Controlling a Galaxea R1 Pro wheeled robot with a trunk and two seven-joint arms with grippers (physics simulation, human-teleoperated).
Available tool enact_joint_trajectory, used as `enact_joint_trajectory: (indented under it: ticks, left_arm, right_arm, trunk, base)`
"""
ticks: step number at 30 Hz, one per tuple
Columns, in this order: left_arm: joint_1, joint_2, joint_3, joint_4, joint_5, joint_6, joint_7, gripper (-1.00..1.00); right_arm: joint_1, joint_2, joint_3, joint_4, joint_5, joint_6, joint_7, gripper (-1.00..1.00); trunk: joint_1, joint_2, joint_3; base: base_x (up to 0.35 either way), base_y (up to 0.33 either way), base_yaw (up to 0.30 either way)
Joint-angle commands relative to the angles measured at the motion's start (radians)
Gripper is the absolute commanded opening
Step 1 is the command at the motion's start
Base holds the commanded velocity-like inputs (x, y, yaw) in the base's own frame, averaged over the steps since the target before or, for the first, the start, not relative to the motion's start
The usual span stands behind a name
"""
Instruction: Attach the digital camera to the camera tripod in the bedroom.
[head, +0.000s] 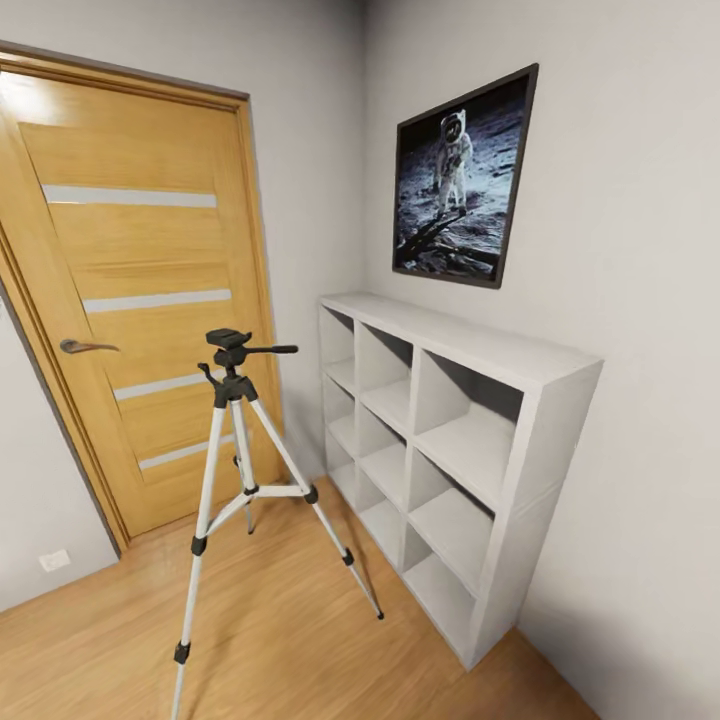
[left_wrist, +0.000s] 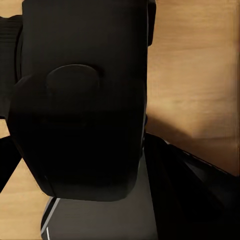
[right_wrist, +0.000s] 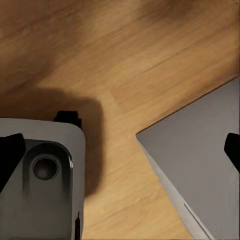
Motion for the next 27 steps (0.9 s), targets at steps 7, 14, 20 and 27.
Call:
enact_joint_trajectory:
  ticks: [7,14,20,27]
  left_arm:
    - [-0.001,0.000,-0.009,0.000,0.006,-0.001,0.000,-1.00]
    - [-0.001,0.000,-0.009,0.000,0.006,-0.001,0.000,-1.00]
    - [-0.001,0.000,-0.009,0.000,0.006,-0.003,0.000,-1.00]
    - [-0.001,0.001,-0.009,0.000,0.006,-0.004,0.000,-1.00]
  right_arm:
    - [-0.001,-0.002,-0.008,0.003,0.010,-0.007,0.002,1.00]
    - [-0.001,-0.002,-0.008,0.003,0.010,-0.007,0.002,1.00]
    - [-0.001,-0.002,-0.008,0.003,0.011,-0.007,0.003,1.00]
    - [-0.001,-0.002,-0.008,0.003,0.011,-0.007,0.004,1.00]
  trunk:
    - [0.001,-0.001,-0.001]
    - [0.001,-0.001,-0.001]
    - [0.001,-0.001,-0.001]
    - [0.001,-0.001,-0.001]
  base:
    - [0.290,-0.217,0.249]
    - [0.290,-0.217,0.272]
    - [0.287,-0.188,0.274]
    - [0.103,-0.052,0.274]
